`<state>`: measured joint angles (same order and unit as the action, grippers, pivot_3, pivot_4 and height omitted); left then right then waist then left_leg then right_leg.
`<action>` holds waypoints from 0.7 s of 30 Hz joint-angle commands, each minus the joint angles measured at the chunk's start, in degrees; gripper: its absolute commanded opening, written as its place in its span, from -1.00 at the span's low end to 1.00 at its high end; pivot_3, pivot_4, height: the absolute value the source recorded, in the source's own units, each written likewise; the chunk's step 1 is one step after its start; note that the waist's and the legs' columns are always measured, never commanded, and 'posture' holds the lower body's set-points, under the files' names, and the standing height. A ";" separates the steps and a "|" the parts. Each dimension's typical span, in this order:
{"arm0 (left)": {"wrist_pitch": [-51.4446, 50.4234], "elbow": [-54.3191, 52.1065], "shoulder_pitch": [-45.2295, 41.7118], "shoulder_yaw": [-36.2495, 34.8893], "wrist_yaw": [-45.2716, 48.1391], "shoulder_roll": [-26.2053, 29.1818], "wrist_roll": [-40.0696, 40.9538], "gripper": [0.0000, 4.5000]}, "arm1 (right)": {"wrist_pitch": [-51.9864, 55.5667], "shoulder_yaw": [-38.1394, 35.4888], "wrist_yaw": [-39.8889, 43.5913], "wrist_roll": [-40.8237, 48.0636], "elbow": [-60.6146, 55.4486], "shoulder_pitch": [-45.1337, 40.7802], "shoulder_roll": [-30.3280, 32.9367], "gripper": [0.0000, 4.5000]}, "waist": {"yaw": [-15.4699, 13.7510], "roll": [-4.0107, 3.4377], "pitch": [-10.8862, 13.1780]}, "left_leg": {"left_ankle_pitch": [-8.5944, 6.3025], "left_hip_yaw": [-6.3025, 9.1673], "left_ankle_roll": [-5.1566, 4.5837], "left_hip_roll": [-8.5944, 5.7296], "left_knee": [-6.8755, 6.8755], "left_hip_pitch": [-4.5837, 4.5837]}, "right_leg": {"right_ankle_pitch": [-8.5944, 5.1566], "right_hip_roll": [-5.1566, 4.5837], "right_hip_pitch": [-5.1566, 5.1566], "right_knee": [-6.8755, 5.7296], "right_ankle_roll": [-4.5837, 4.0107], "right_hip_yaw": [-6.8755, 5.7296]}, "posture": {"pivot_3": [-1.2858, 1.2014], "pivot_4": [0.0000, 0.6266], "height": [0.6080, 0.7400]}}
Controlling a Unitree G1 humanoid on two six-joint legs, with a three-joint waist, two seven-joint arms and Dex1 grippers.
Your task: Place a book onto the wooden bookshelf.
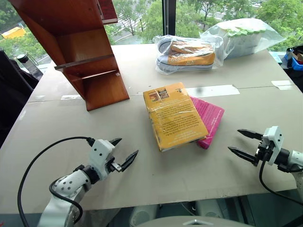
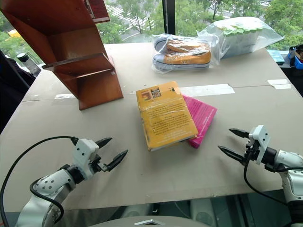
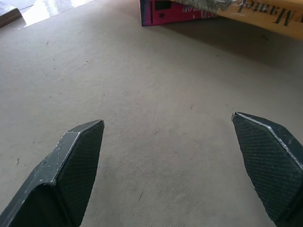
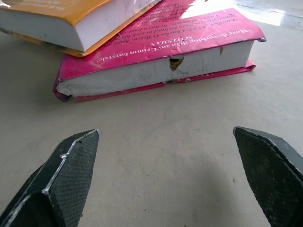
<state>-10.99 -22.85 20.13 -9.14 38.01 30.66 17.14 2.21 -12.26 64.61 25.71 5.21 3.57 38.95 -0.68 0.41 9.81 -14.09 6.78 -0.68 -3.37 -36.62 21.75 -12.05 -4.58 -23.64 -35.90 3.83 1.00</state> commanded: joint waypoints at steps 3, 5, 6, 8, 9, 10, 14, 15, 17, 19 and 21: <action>-6.58 -2.23 -2.27 -0.26 1.84 0.04 7.24 0.98 | 1.40 -4.44 1.24 5.25 -7.02 1.89 1.40 1.00 | -0.02 -0.02 0.00 | 0.00 0.01 0.00 0.00 -0.01 -0.01 | 0.00 0.00 0.00 -0.01 0.00 0.01 | 0.03 -0.52 1.00; -12.32 -3.48 -3.91 0.04 2.12 -0.06 12.24 0.98 | 3.52 -6.01 3.15 8.73 -10.93 3.82 2.45 1.00 | 0.00 -0.03 0.00 | 0.00 0.10 0.00 0.00 -0.03 -0.01 | 0.00 0.00 0.01 -0.04 0.01 -0.01 | 0.03 -0.52 1.00; -15.08 -3.92 -5.30 0.28 1.14 -0.36 13.86 0.98 | 3.92 -7.00 3.91 10.17 -12.76 4.86 2.91 1.00 | -0.09 -0.02 0.00 | 0.00 0.12 -0.01 0.00 -0.04 0.00 | 0.00 0.00 0.01 -0.04 0.01 -0.02 | 0.03 -0.52 1.00; -19.60 -4.23 -8.78 0.92 -0.54 -1.38 16.84 0.98 | 5.23 -9.14 4.19 12.04 -16.28 6.95 4.14 1.00 | -0.08 0.01 -0.02 | 0.00 0.14 -0.01 0.00 -0.07 0.00 | 0.04 0.02 0.03 -0.04 0.08 -0.08 | 0.03 -0.52 1.00; -21.19 -4.29 -10.00 1.09 -0.98 -1.77 18.08 0.98 | 5.73 -9.87 4.21 12.53 -17.55 7.71 4.60 1.00 | -0.24 -0.01 0.00 | 0.00 0.13 -0.01 -0.01 -0.08 0.01 | 0.06 0.01 0.05 -0.05 0.12 -0.09 | 0.03 -0.52 1.00; -23.57 -4.32 -11.62 1.52 -1.55 -2.48 20.03 0.98 | 6.59 -10.81 4.29 13.34 -19.52 8.85 5.20 1.00 | -0.19 0.01 -0.01 | 0.00 0.14 -0.01 -0.02 -0.13 0.04 | 0.11 0.01 0.05 -0.05 0.20 -0.12 | 0.03 -0.52 1.00; -31.84 -2.73 -16.78 2.04 -6.00 -7.70 27.66 0.98 | 9.74 -14.27 3.14 16.39 -27.27 13.21 6.42 1.00 | -0.08 0.01 -0.02 | 0.00 0.15 0.00 -0.03 -0.21 0.04 | 0.14 0.01 0.09 -0.07 0.26 -0.11 | 0.03 -0.52 1.00; -33.99 -2.23 -17.26 1.54 -7.02 -8.71 29.96 0.98 | 10.15 -14.91 2.74 16.72 -28.67 13.87 6.47 1.00 | 0.01 0.03 -0.03 | 0.00 0.17 0.00 -0.03 -0.21 0.03 | 0.15 0.01 0.08 -0.07 0.27 -0.08 | 0.03 -0.52 1.00; -39.20 -1.11 -17.86 0.27 -9.03 -10.19 35.66 0.98 | 10.97 -16.14 1.32 17.51 -31.36 14.82 6.20 1.00 | 0.16 0.03 -0.03 | 0.00 0.19 0.00 -0.02 -0.22 0.01 | 0.16 0.02 0.08 -0.07 0.29 -0.01 | 0.03 -0.52 1.00; -44.18 0.82 -18.65 -0.63 -11.19 -11.12 40.90 0.98 | 11.68 -16.91 -0.11 18.16 -33.68 15.49 5.73 1.00 | 0.17 0.04 -0.03 | 0.00 0.18 0.00 -0.01 -0.21 0.00 | 0.16 0.03 0.08 -0.08 0.29 0.01 | 0.03 -0.52 1.00; -48.19 3.03 -19.88 -1.43 -13.48 -11.93 45.46 0.98 | 12.04 -17.20 -1.00 18.40 -35.20 16.02 5.38 1.00 | -0.11 0.04 -0.03 | 0.00 0.19 0.00 -0.02 -0.23 0.01 | 0.16 0.03 0.08 -0.10 0.27 -0.03 | 0.03 -0.52 1.00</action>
<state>-55.49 -20.59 1.37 -9.35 26.47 19.06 57.59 13.84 -27.40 64.53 42.80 -27.05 19.36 44.59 -0.79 0.45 9.79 -14.09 6.96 -0.68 -3.39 -36.89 21.77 -11.91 -4.55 -23.56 -36.00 4.05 0.92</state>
